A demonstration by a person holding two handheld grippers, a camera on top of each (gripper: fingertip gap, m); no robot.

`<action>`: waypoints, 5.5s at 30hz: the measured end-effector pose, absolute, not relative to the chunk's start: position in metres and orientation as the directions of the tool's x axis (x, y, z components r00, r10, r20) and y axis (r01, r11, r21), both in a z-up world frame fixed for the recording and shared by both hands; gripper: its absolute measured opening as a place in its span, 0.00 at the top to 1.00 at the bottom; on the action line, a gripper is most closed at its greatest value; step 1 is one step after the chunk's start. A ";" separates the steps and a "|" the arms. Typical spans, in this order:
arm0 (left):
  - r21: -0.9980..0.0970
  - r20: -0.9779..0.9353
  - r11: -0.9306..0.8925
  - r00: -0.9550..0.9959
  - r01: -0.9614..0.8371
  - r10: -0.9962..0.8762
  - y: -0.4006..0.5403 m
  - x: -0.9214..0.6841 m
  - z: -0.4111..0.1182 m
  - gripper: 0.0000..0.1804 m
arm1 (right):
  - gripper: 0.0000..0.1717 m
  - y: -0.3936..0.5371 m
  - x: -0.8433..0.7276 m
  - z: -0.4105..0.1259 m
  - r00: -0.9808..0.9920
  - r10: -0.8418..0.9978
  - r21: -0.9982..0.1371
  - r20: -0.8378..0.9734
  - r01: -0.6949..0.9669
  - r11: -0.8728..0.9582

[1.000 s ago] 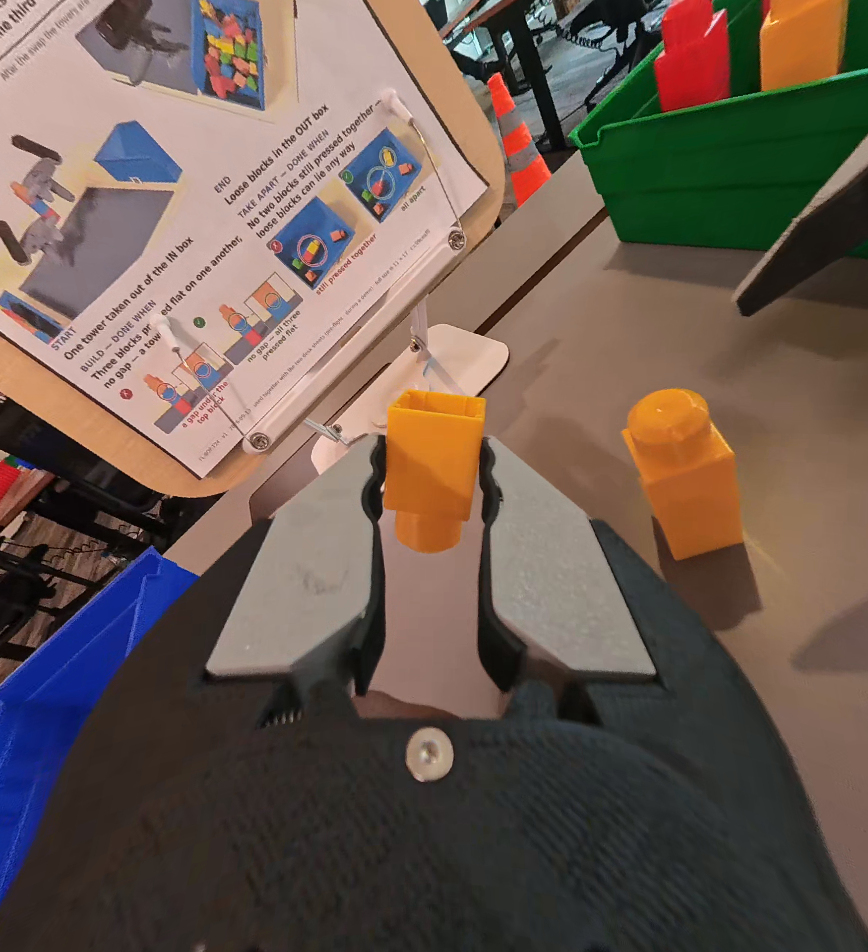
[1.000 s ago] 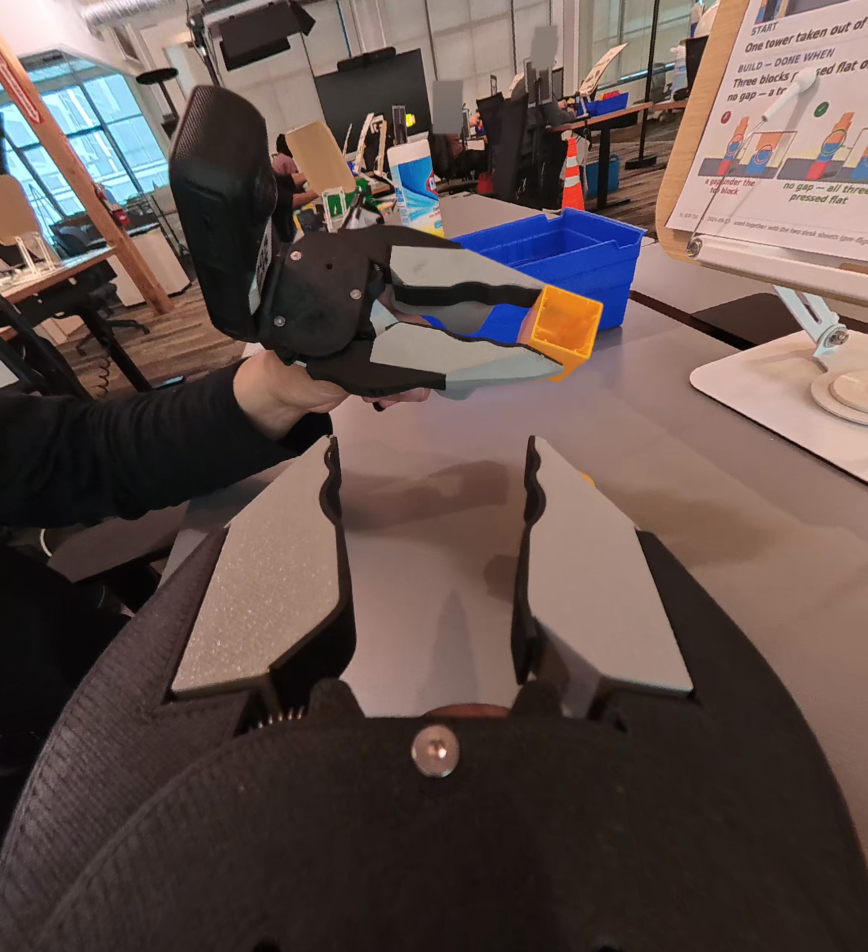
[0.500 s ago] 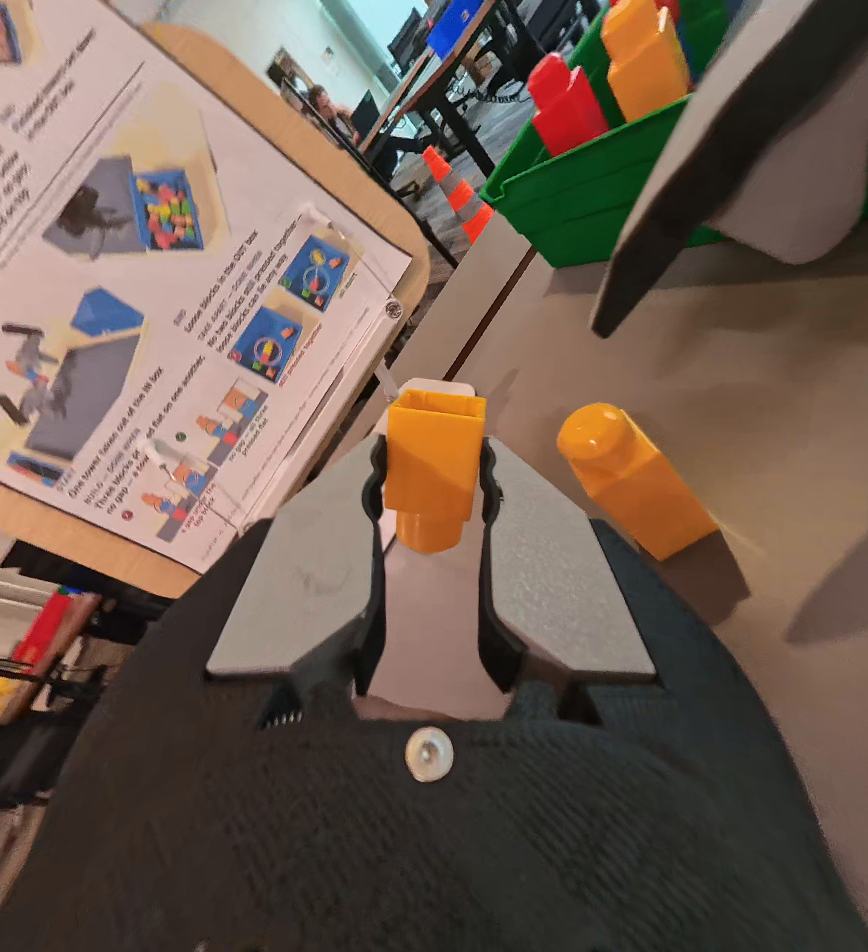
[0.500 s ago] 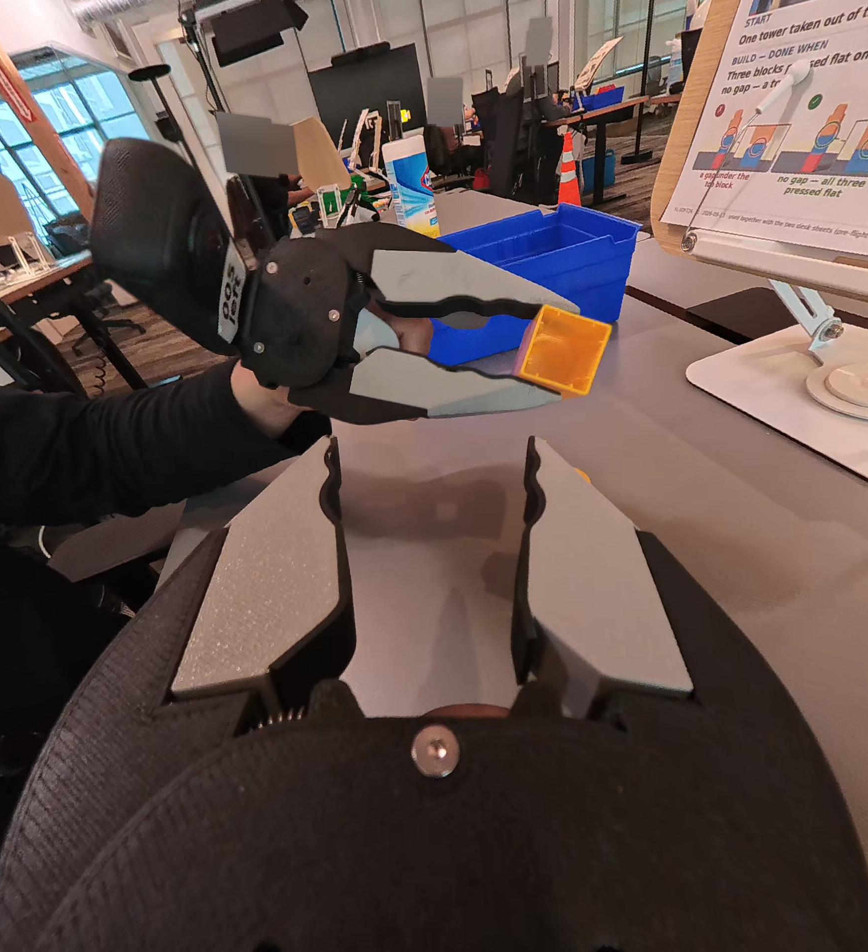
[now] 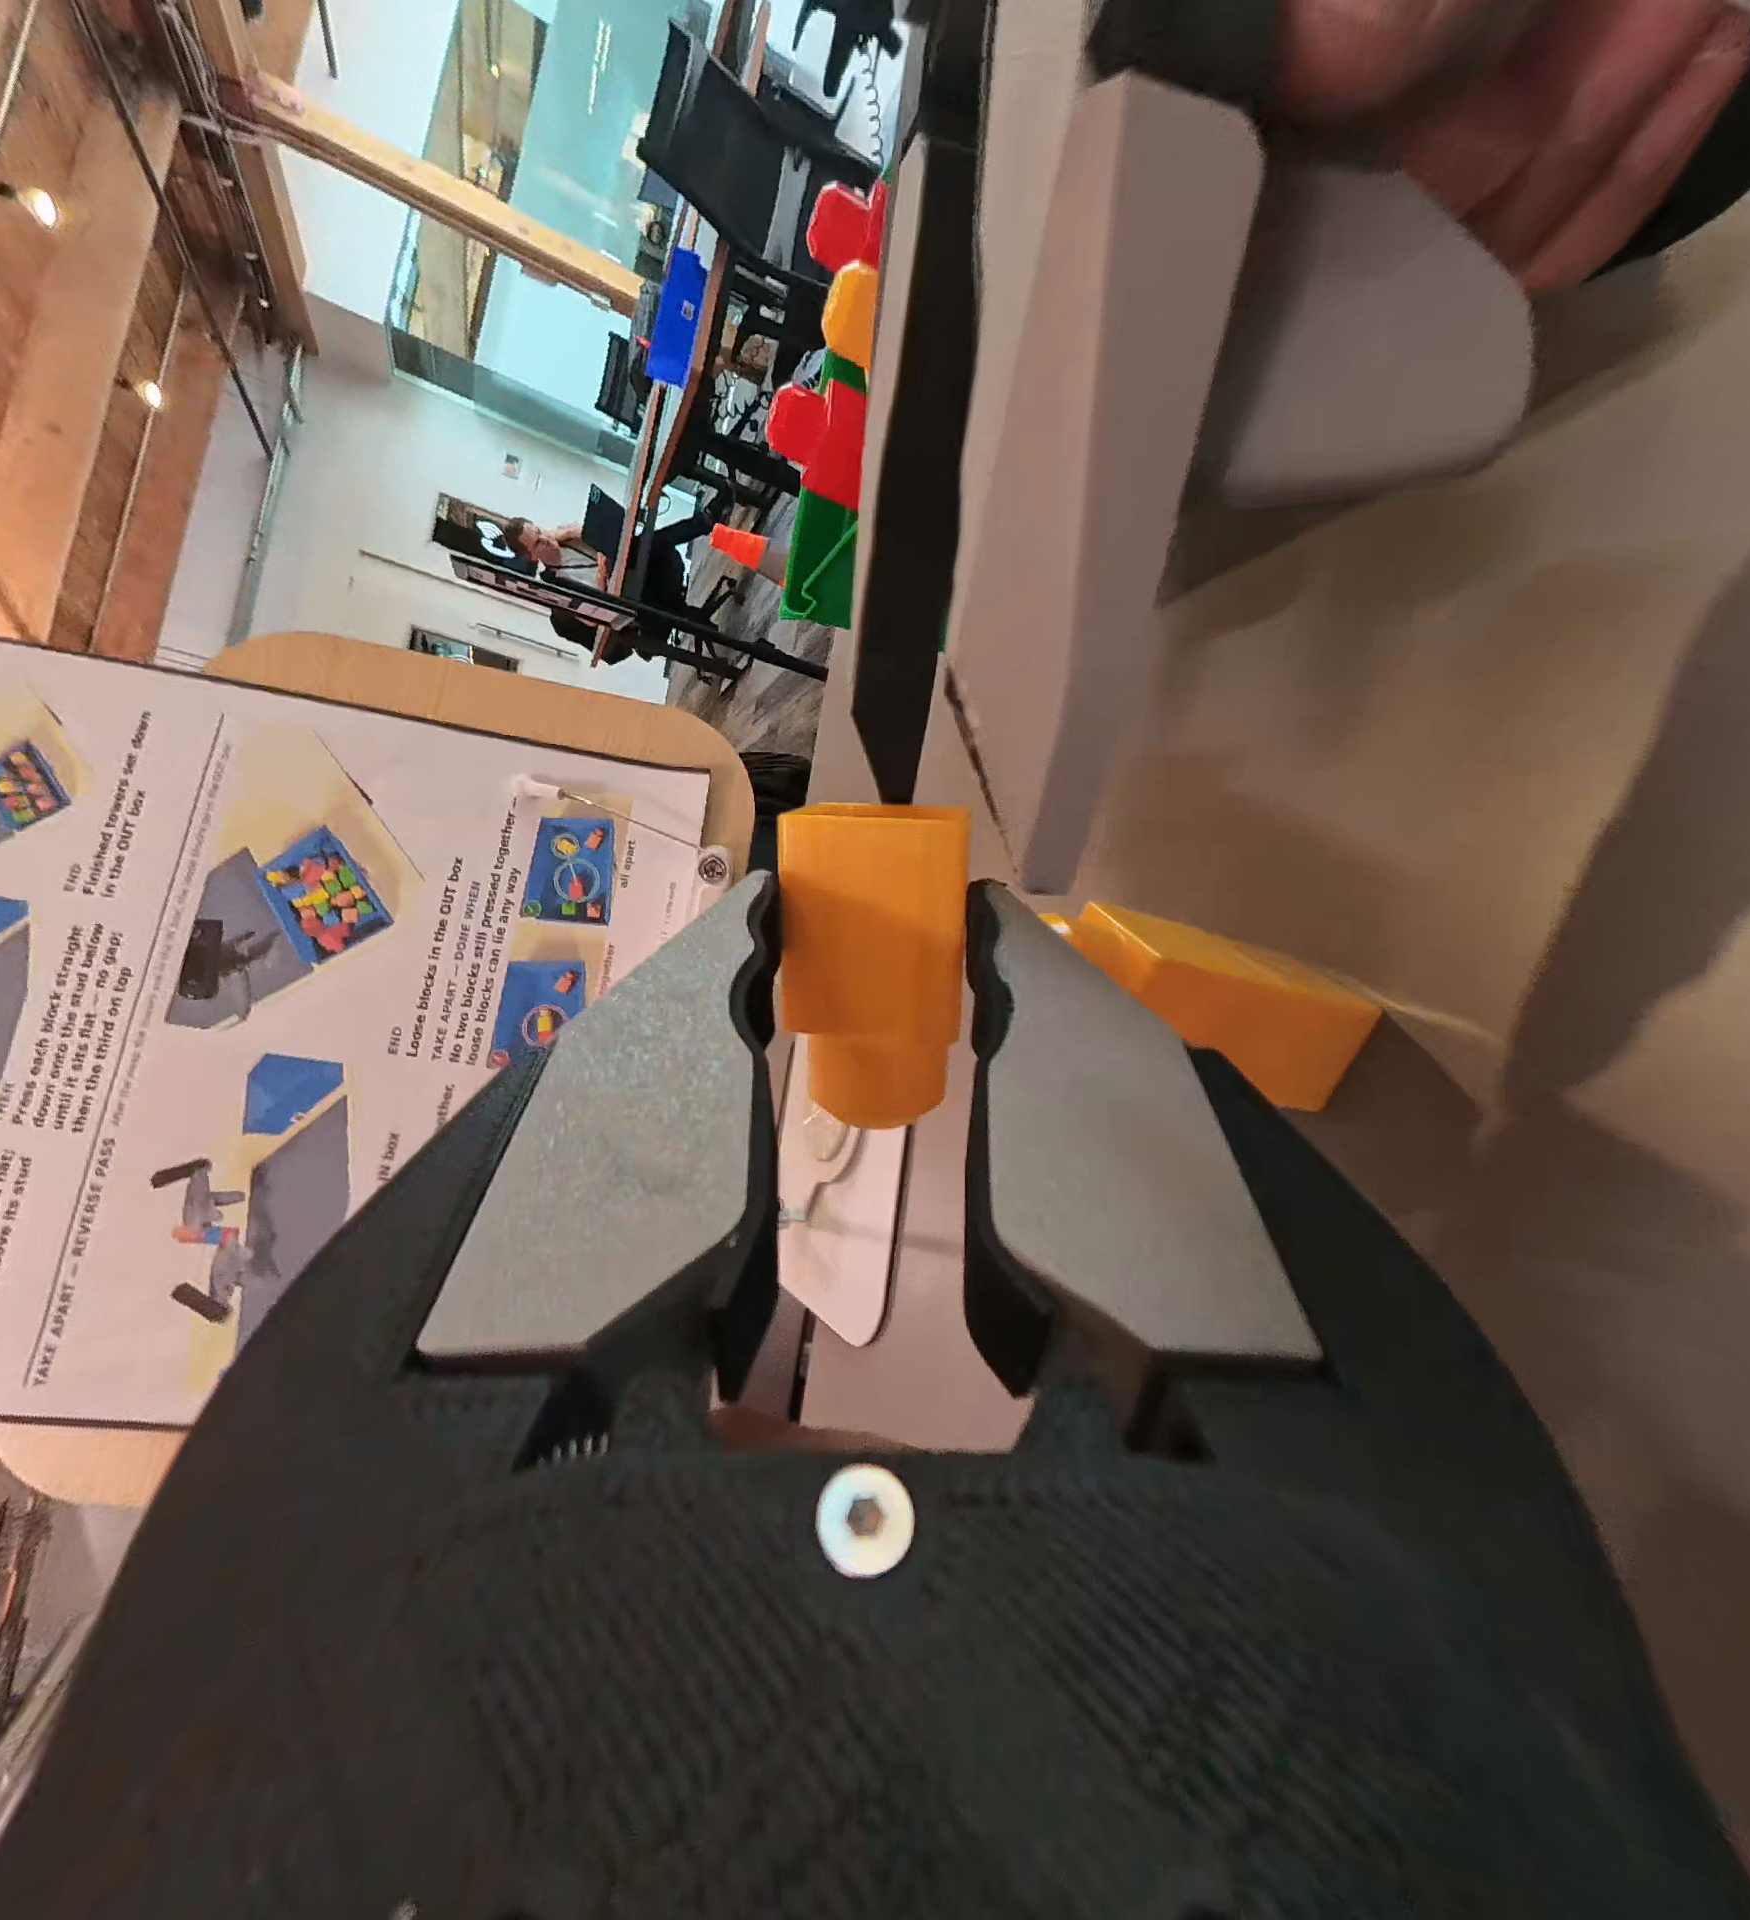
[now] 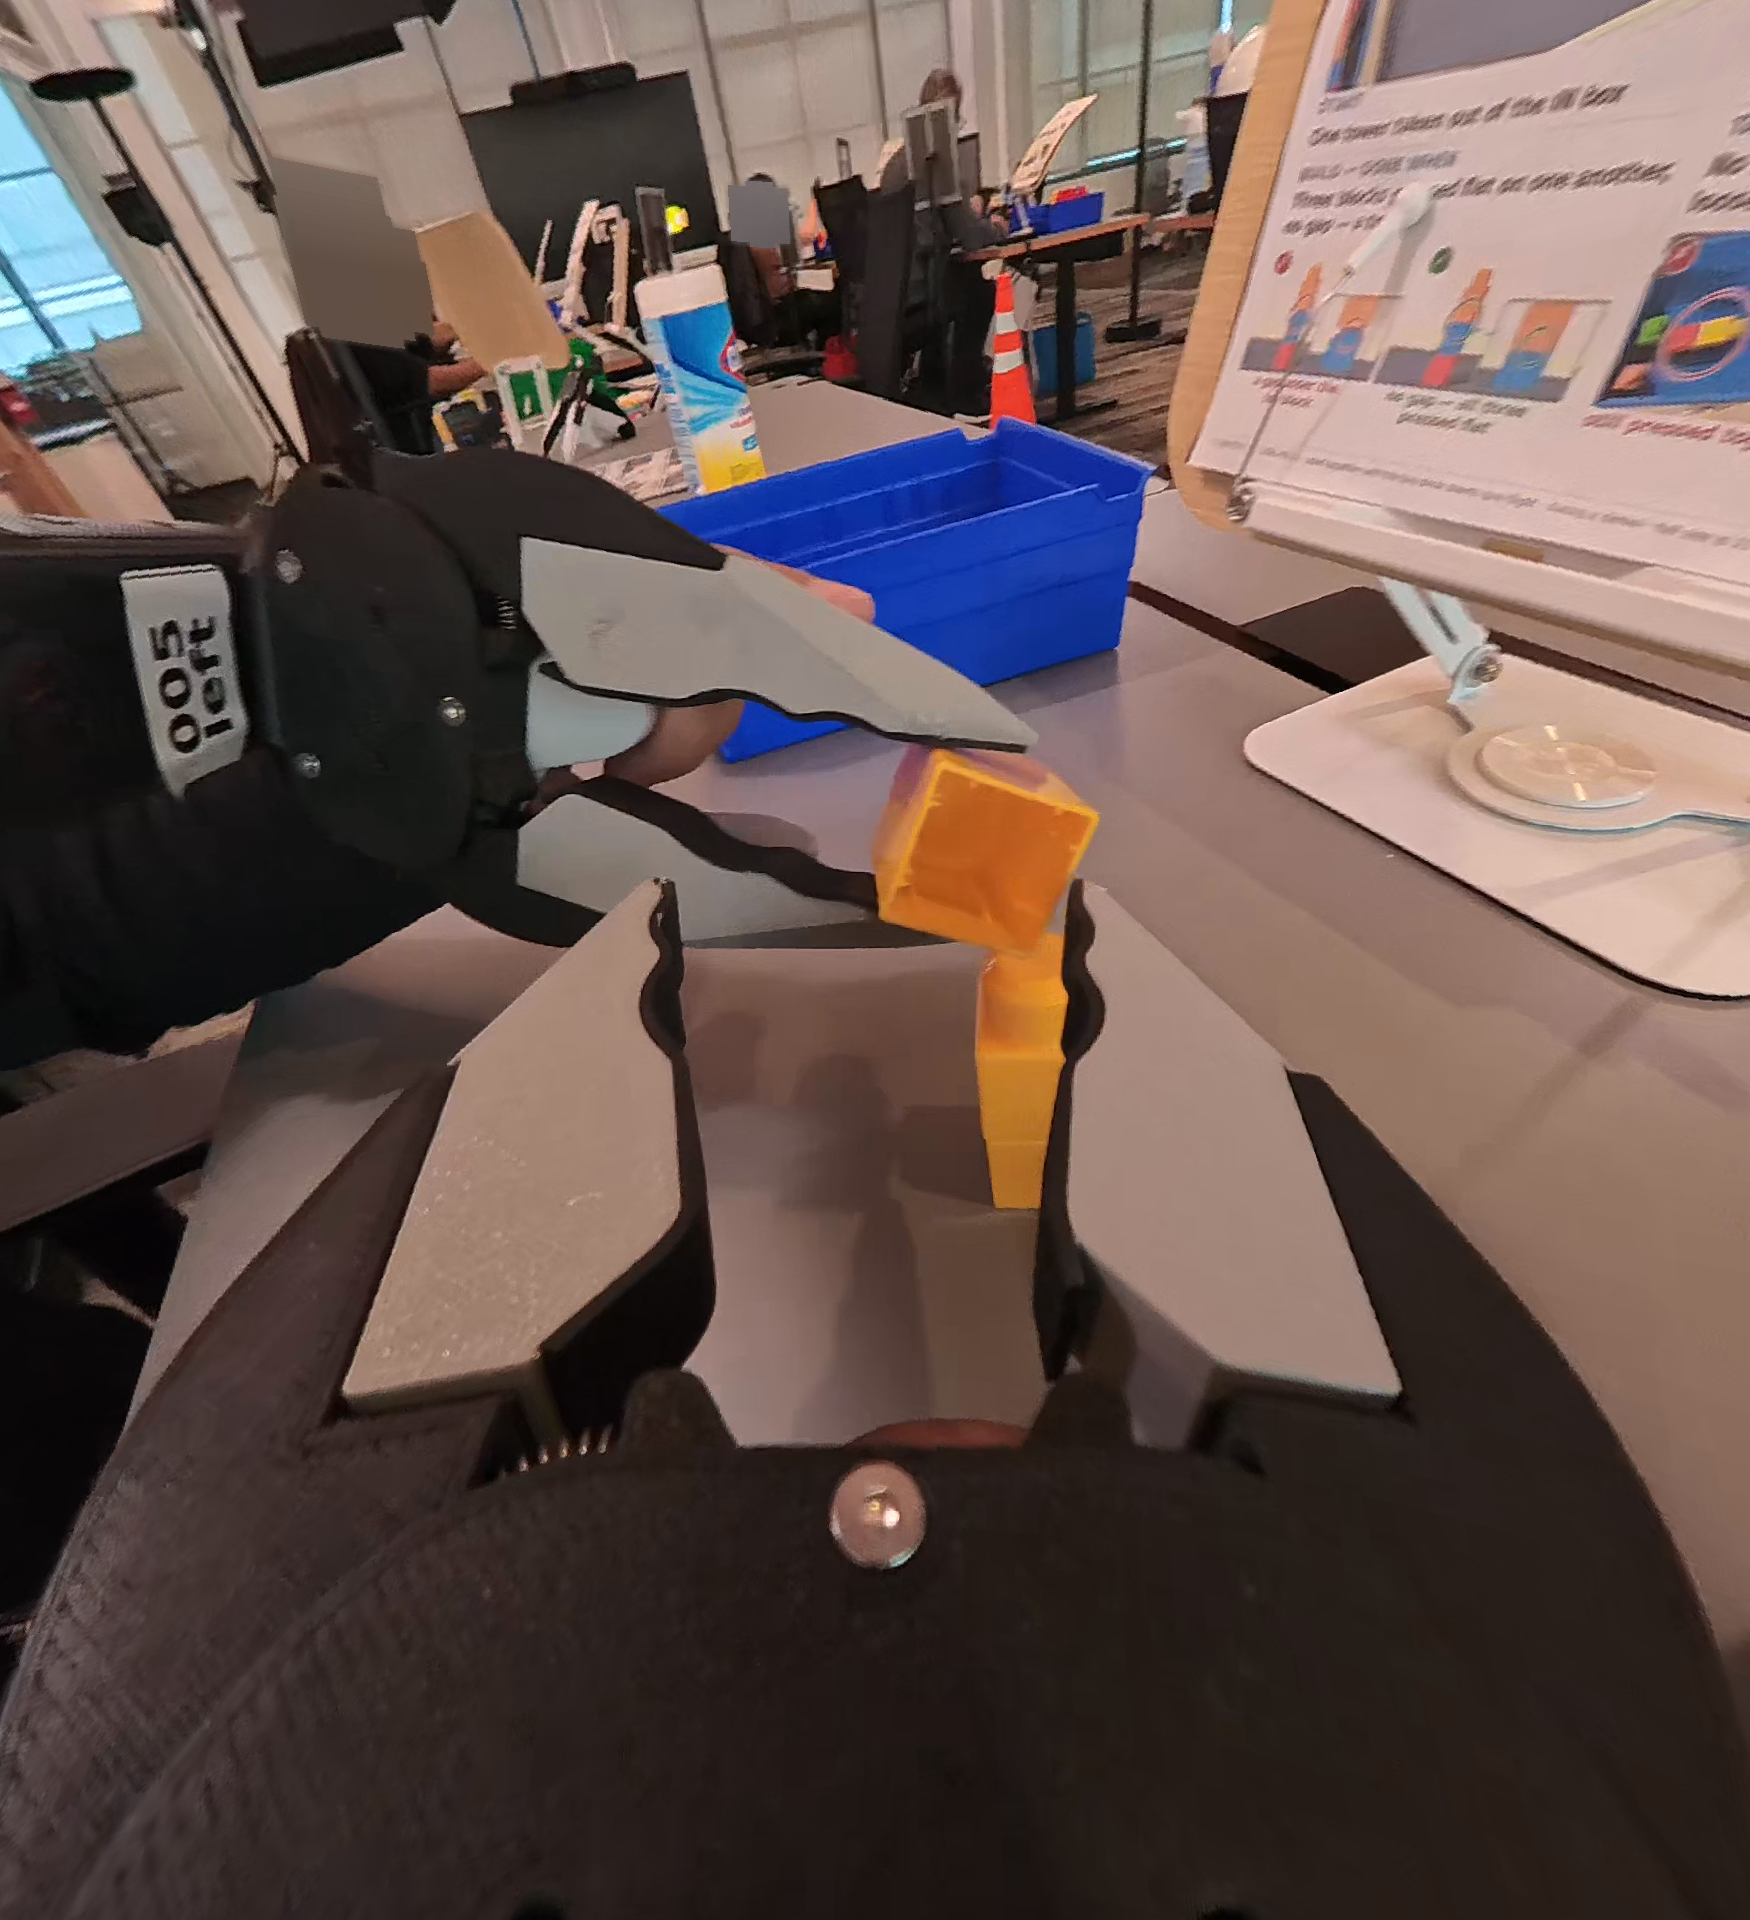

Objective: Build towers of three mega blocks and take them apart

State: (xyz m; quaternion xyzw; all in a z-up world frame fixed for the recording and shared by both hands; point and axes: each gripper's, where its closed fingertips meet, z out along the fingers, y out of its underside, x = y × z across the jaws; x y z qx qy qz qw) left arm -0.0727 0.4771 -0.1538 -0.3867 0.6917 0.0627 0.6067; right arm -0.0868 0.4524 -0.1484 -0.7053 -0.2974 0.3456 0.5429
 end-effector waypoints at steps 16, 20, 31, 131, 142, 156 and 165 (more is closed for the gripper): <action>-0.341 -0.888 0.776 -0.089 -0.530 -0.451 0.444 -0.053 -0.163 0.81 | 0.72 0.458 -0.083 -0.154 0.619 0.767 -0.967 -0.167 0.048 -0.249; -0.360 -0.879 0.772 -0.088 -0.524 -0.469 0.442 -0.053 -0.166 0.81 | 0.79 0.460 -0.080 -0.158 0.630 0.758 -0.961 -0.168 0.065 -0.268; -0.348 -0.890 0.775 -0.074 -0.528 -0.450 0.446 -0.055 -0.162 0.81 | 0.78 0.459 -0.080 -0.163 0.617 0.761 -0.951 -0.197 0.067 -0.301; -0.999 0.037 -0.037 -0.001 -0.014 -0.999 0.423 -0.107 -0.115 0.80 | 0.80 0.440 -0.117 -0.151 0.576 0.547 -0.775 0.608 0.582 0.247; -0.996 0.064 -0.056 -0.114 -0.070 -0.991 0.411 -0.118 -0.118 0.85 | 0.76 0.421 -0.131 -0.156 0.497 0.738 -0.860 0.457 0.460 0.222; -0.983 -0.089 0.153 -0.455 -0.105 -0.886 0.356 -0.149 -0.139 0.84 | 0.74 0.368 -0.160 -0.165 0.178 0.984 -0.963 0.022 0.269 -0.027; -0.960 -0.143 0.240 -0.484 -0.144 -0.863 0.346 -0.149 -0.153 0.84 | 0.81 0.360 -0.174 -0.187 0.140 0.990 -0.926 0.023 0.377 -0.032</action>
